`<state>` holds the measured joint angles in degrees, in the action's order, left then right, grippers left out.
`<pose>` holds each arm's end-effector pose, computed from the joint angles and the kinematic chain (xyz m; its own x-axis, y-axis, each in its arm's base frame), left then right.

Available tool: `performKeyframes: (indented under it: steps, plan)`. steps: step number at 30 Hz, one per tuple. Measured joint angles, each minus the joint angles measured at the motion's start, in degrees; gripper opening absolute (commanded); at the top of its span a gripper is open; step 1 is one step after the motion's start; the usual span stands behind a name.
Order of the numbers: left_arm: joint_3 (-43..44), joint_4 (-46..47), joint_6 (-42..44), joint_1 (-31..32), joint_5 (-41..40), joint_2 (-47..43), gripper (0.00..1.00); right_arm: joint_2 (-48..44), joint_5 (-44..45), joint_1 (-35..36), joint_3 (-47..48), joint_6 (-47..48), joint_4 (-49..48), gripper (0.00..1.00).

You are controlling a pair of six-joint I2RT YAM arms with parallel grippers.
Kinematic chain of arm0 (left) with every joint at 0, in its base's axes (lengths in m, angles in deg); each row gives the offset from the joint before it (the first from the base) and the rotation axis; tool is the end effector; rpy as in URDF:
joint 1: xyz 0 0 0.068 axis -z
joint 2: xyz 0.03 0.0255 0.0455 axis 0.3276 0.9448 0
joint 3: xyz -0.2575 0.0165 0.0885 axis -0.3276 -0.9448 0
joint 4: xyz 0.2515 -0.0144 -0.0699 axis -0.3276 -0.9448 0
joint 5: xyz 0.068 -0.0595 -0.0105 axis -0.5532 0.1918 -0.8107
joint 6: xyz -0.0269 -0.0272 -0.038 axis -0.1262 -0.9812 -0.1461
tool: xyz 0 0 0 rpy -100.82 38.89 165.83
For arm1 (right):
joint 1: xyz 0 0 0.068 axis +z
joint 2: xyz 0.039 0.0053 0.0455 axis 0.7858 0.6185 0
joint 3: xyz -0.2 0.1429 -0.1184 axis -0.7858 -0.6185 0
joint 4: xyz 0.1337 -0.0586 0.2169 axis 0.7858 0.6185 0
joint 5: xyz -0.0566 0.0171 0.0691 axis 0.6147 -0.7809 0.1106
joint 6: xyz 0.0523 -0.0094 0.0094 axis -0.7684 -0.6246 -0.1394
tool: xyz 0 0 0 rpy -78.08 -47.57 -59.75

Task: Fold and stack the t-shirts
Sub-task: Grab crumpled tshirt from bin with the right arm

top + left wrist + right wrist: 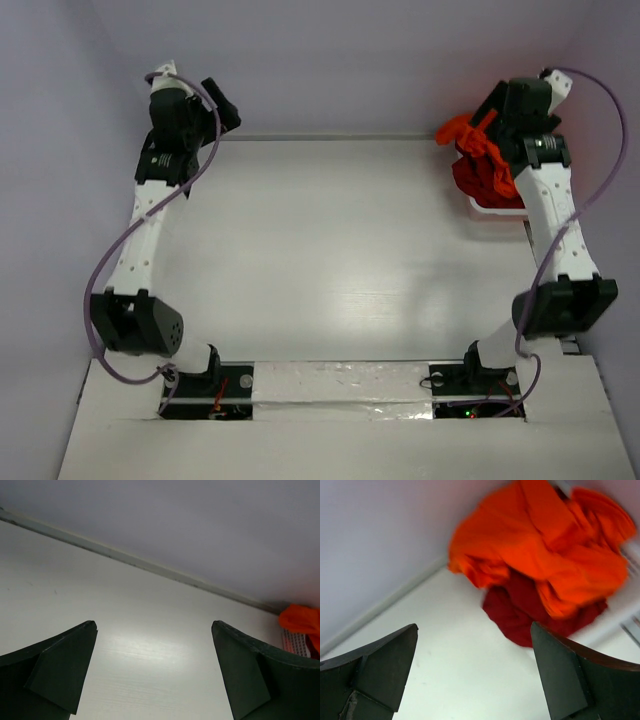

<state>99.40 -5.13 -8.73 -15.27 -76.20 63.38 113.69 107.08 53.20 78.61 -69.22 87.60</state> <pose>0.3333 -0.0221 0.4521 -0.1015 -0.4067 -0.9079 0.0154 0.9119 -0.4102 0.3319 -0.0069 0.4335 -0.2283 0.4117 -0.8823 0.5225 0.8164 0.2458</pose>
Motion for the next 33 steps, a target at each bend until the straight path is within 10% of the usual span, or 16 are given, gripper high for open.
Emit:
performKeyframes:
  steps: [4,10,33]
  plan:
    - [8.5,-9.68,1.14,7.02,-2.29,7.76,0.99,12.26,-1.88,0.0,18.67,1.44,4.44,1.0]
    - [8.98,-19.08,1.79,15.13,-4.98,12.11,0.99,22.21,-4.9,0.0,22.71,3.89,9.79,1.0]
    - [-3.37,-21.46,1.97,15.04,-6.75,0.26,0.99,38.25,-8.59,-3.85,38.56,5.2,14.19,0.69]
